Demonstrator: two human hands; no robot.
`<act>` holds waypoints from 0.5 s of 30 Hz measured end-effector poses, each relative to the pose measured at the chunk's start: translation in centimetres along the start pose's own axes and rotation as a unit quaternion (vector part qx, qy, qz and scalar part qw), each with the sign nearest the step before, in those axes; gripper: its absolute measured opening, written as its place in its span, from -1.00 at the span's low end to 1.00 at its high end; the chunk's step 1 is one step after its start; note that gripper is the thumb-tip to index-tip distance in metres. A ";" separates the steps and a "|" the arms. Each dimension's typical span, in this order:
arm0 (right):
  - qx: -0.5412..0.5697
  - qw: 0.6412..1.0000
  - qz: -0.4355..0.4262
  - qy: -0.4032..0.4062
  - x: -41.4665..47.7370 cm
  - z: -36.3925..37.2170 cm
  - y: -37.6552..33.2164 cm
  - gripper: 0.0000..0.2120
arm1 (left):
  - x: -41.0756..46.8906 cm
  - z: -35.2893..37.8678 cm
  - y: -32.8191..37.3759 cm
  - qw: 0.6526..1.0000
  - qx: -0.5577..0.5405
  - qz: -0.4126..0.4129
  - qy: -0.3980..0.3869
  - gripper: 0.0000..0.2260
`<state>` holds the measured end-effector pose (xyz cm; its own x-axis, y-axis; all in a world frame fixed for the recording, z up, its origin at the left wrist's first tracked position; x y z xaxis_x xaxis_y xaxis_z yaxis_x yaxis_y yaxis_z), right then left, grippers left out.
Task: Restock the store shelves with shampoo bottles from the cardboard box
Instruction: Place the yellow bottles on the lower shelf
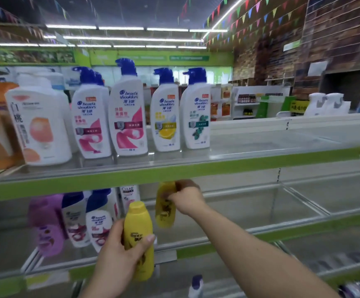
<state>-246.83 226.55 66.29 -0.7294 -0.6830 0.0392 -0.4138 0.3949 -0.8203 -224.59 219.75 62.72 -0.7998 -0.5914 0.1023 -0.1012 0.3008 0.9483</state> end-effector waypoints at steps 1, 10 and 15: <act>-0.017 1.000 0.007 -0.002 0.6 0.3 -0.1 -0.74 | 0.2 -0.1 -0.2 1.000 0.000 0.003 -0.003 -0.64; -0.133 0.990 0.043 -0.022 5.1 2.9 -0.5 -0.59 | 0.8 -1.0 -1.9 0.999 -0.032 -0.002 -0.011 -0.62; -0.189 0.979 0.040 -0.070 6.7 4.5 -1.2 -0.47 | 0.1 -1.8 -2.1 0.999 -0.040 -0.014 -0.008 -0.52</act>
<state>-248.78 218.74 64.98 -0.6966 -0.7080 -0.1164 -0.5499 0.6310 -0.5473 -223.33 217.70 61.26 -0.8065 -0.5871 0.0704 -0.0768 0.2221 0.9720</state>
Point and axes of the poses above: each hand's wrist, its own x-axis towards the middle knuckle, its own z-axis out of the palm, y = z × x, the point moved 6 cm from there along x, towards the middle knuckle, and after that the axes turned 11 degrees about -y, right-handed, at the moved point
